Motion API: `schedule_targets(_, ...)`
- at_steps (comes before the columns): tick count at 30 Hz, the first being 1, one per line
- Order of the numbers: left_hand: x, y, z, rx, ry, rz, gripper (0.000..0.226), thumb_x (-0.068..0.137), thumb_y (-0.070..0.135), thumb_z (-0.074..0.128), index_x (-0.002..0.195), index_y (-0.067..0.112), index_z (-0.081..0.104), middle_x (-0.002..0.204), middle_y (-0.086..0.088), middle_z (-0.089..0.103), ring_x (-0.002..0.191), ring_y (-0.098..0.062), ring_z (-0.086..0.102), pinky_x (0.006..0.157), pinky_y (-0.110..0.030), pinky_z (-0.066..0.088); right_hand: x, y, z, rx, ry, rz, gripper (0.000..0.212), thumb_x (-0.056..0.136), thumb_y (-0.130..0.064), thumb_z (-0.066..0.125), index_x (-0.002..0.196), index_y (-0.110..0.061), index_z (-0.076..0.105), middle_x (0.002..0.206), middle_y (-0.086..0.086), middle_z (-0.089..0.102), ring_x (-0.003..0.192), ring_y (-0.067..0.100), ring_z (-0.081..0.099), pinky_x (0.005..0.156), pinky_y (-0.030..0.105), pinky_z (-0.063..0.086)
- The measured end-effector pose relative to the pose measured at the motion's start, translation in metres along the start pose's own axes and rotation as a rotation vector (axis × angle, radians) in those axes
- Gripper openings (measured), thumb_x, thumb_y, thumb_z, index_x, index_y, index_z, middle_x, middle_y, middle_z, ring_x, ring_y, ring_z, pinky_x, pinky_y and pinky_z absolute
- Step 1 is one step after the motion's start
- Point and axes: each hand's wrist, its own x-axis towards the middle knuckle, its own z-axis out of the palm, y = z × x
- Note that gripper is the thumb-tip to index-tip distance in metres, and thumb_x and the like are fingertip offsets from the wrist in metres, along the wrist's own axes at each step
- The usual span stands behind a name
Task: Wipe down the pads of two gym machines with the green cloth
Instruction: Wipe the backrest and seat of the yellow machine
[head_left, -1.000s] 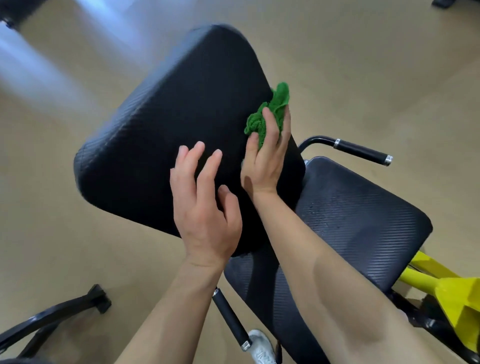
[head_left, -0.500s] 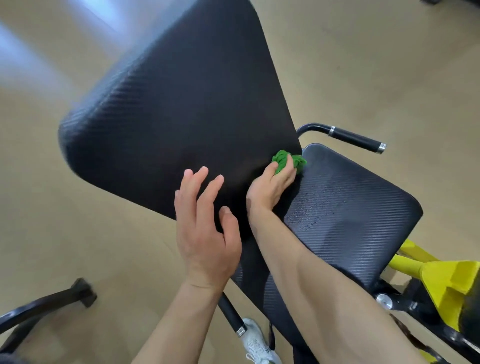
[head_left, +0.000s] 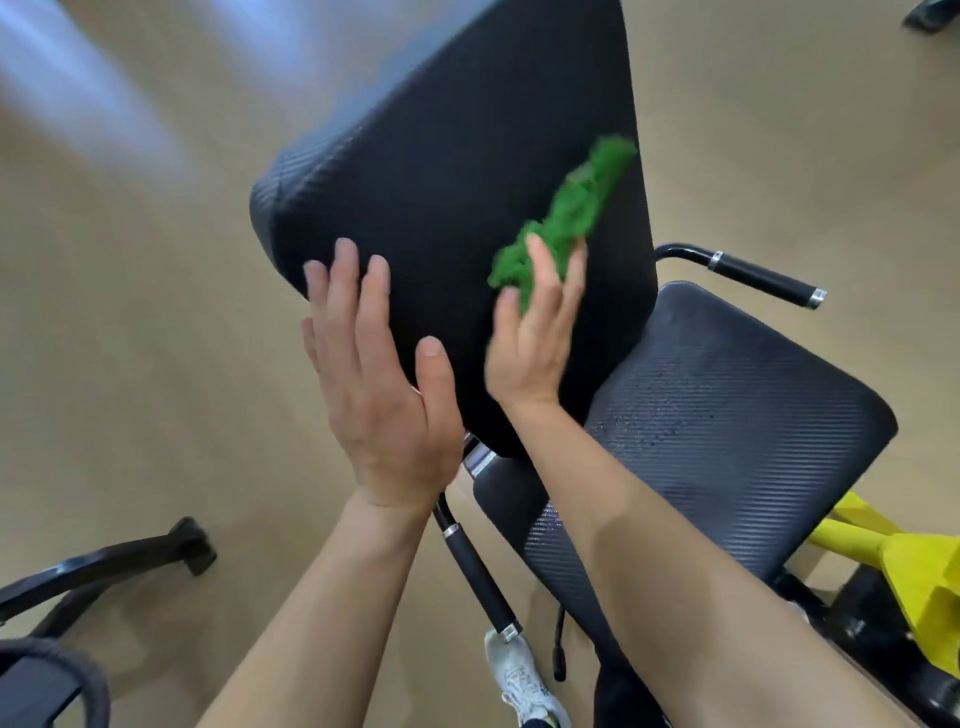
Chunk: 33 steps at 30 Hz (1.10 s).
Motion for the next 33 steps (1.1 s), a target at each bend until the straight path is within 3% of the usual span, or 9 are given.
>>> schedule_targets(4, -0.046, -0.01, 0.012, 0.0, -0.127, 0.02, 0.058, 0.088, 0.004, 0.054, 0.143, -0.005, 0.041, 0.155, -0.019, 0.036, 0.15, -0.035, 0.022, 0.117, -0.059, 0.024, -0.066, 0.061, -0.016, -0.011, 0.083, 0.589, 0.052, 0.103, -0.03, 0.039, 0.155, -0.021, 0.039, 0.167, 0.019, 0.019, 0.15, 0.031, 0.03, 0.12, 0.044, 0.031)
schedule_targets(7, -0.067, -0.018, 0.006, 0.019, -0.185, -0.009, 0.058, 0.088, 0.007, 0.053, 0.145, -0.002, 0.041, 0.156, -0.016, 0.036, 0.151, -0.031, 0.022, 0.121, -0.054, 0.022, -0.089, 0.055, -0.012, 0.015, 0.149, 0.808, 0.049, 0.108, -0.021, 0.041, 0.157, -0.02, 0.036, 0.168, 0.019, 0.017, 0.151, 0.029, 0.025, 0.114, 0.025, 0.022)
schedule_targets(9, -0.067, -0.022, -0.005, 0.028, -0.185, -0.04, 0.059, 0.089, 0.009, 0.051, 0.146, -0.001, 0.04, 0.157, -0.015, 0.036, 0.151, -0.03, 0.022, 0.122, -0.052, 0.021, -0.085, 0.034, -0.005, 0.075, 0.199, 0.912, 0.05, 0.107, -0.026, 0.038, 0.157, -0.021, 0.035, 0.168, 0.017, 0.015, 0.152, 0.03, 0.022, 0.117, 0.03, 0.025)
schedule_targets(13, -0.045, -0.026, -0.038, -0.006, -0.149, -0.097, 0.061, 0.09, 0.01, 0.05, 0.148, 0.002, 0.036, 0.157, -0.011, 0.036, 0.151, -0.027, 0.023, 0.121, -0.05, 0.022, -0.053, -0.048, 0.006, 0.214, 0.161, 0.751, 0.057, 0.103, -0.027, 0.031, 0.159, -0.011, 0.03, 0.17, 0.012, 0.015, 0.152, 0.024, 0.019, 0.123, 0.026, 0.022)
schedule_targets(16, -0.019, -0.026, -0.059, -0.035, -0.133, -0.186, 0.064, 0.093, 0.017, 0.046, 0.153, 0.006, 0.028, 0.16, -0.006, 0.031, 0.15, -0.021, 0.025, 0.122, -0.04, 0.024, -0.019, -0.127, 0.021, 0.302, 0.124, 0.492, 0.058, 0.099, -0.034, 0.034, 0.155, -0.025, 0.038, 0.17, 0.011, 0.015, 0.157, 0.025, 0.014, 0.123, 0.049, 0.023)
schedule_targets(19, 0.001, -0.026, -0.075, -0.122, -0.093, -0.295, 0.063, 0.094, 0.018, 0.04, 0.155, 0.012, 0.025, 0.161, 0.001, 0.029, 0.148, -0.009, 0.025, 0.12, -0.025, 0.021, -0.005, -0.179, 0.035, 0.233, 0.0, 0.081, 0.055, 0.098, -0.025, 0.039, 0.151, -0.011, 0.047, 0.166, 0.024, 0.019, 0.156, 0.037, 0.015, 0.124, 0.059, 0.017)
schedule_targets(24, -0.009, -0.047, -0.071, -0.18, -0.089, -0.474, 0.057, 0.098, 0.026, 0.038, 0.154, 0.019, 0.031, 0.158, 0.005, 0.036, 0.146, -0.007, 0.031, 0.121, -0.036, 0.027, -0.025, -0.115, 0.026, -0.01, -0.177, -0.441, 0.044, 0.103, -0.017, 0.046, 0.146, -0.005, 0.051, 0.159, 0.033, 0.026, 0.15, 0.056, 0.021, 0.125, 0.061, 0.018)
schedule_targets(27, -0.041, -0.065, -0.055, -0.172, -0.151, -0.537, 0.056, 0.1, 0.028, 0.038, 0.155, 0.02, 0.029, 0.159, 0.008, 0.034, 0.146, -0.006, 0.031, 0.121, -0.039, 0.027, -0.069, -0.047, 0.022, -0.101, -0.138, -0.317, 0.043, 0.107, -0.024, 0.043, 0.148, -0.014, 0.04, 0.159, 0.019, 0.019, 0.149, 0.054, 0.024, 0.118, 0.062, 0.031)
schedule_targets(33, -0.105, -0.091, -0.036, -0.146, -0.274, -0.64, 0.058, 0.098, 0.035, 0.035, 0.155, 0.023, 0.026, 0.159, 0.011, 0.031, 0.146, -0.003, 0.027, 0.122, -0.037, 0.025, -0.141, 0.026, 0.015, -0.033, -0.02, 0.367, 0.058, 0.103, -0.023, 0.041, 0.159, -0.022, 0.028, 0.168, 0.02, 0.006, 0.151, 0.032, 0.027, 0.12, 0.043, 0.033)
